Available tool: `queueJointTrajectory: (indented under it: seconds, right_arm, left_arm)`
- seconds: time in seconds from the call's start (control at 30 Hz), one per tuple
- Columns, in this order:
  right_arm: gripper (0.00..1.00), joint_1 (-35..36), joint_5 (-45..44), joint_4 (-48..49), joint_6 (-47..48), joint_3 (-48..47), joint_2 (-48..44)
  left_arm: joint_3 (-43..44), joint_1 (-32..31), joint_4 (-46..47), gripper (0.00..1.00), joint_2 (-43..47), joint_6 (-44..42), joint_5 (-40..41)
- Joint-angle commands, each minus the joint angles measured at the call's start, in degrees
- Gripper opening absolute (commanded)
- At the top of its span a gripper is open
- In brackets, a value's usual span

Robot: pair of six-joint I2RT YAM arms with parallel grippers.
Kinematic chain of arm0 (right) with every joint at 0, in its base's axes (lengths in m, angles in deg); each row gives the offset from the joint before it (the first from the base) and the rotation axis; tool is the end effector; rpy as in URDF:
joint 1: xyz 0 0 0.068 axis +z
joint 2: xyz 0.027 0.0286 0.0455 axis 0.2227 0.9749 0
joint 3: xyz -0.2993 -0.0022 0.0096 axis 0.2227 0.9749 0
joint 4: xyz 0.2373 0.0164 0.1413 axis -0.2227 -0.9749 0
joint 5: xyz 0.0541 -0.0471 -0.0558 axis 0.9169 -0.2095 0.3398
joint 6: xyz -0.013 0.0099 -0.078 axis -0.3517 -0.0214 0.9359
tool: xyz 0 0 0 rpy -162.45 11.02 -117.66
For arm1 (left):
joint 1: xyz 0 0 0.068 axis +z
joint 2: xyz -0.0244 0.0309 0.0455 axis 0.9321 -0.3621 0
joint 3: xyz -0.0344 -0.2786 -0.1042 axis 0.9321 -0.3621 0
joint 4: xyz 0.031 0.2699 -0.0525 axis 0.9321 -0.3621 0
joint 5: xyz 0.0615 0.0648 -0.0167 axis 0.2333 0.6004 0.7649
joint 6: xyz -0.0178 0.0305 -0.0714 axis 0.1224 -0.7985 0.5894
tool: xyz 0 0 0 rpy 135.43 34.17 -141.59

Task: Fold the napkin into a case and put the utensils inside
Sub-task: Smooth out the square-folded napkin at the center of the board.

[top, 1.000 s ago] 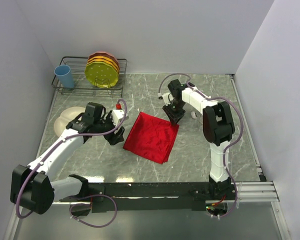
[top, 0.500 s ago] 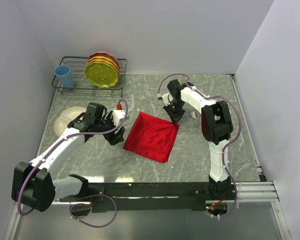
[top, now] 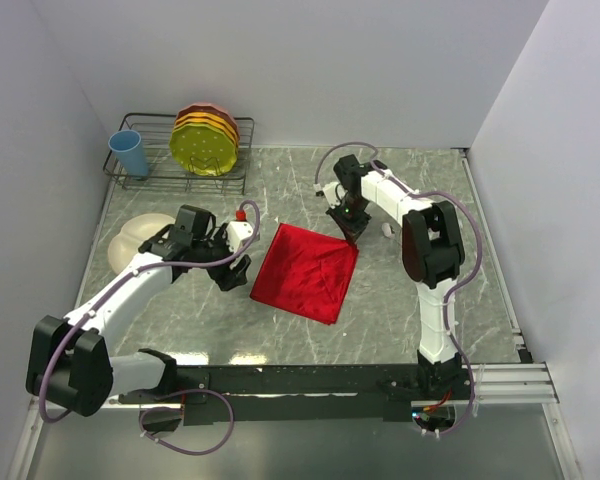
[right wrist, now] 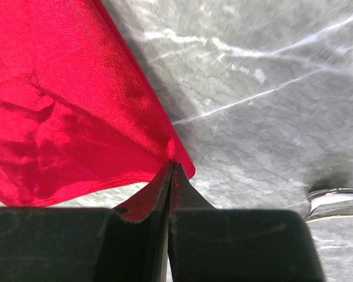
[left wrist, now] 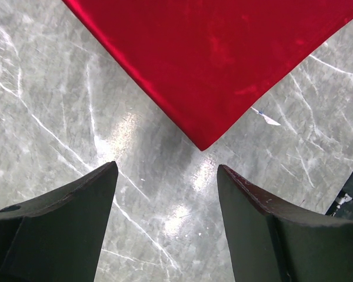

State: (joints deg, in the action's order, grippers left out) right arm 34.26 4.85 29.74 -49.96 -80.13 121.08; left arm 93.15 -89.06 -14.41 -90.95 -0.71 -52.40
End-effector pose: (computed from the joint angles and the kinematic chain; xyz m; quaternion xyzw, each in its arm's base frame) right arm 0.4278 0.1811 0.1757 -0.3779 0.9182 0.0909 0.0760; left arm 0.2390 -0.1234 0.2388 0.4473 0.8045 -0.2126 0.3278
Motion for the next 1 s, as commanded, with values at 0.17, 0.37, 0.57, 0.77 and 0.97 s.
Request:
queueJointTrajectory:
  seconds: [0.17, 0.37, 0.57, 0.77, 0.97]
  right_arm:
    - [0.19, 0.0, -2.2, 0.3, 0.9, 0.9, 1.6]
    - [0.32, -0.2, -0.4, 0.2, 0.7, 1.4, 2.6]
    - [0.31, -0.4, 3.1, -0.3, -0.3, 2.4, 4.5]
    - [0.01, -0.5, 6.8, -0.4, -5.0, 1.2, 6.5]
    - [0.0, -0.6, 12.0, 4.2, -12.8, 8.0, 2.7]
  left_arm:
    - [0.6, -0.2, 0.5, 0.75, -1.8, -0.1, -1.4]
    - [0.6, -0.1, 0.5, 0.75, -2.0, 2.8, -2.0]
    - [0.6, 0.1, 1.2, 0.74, -2.0, 3.6, -0.6]
    - [2.7, 4.3, 1.8, 0.73, -4.4, 8.3, -2.1]
    - [7.8, 12.5, 2.5, 0.74, -9.3, 15.3, -9.5]
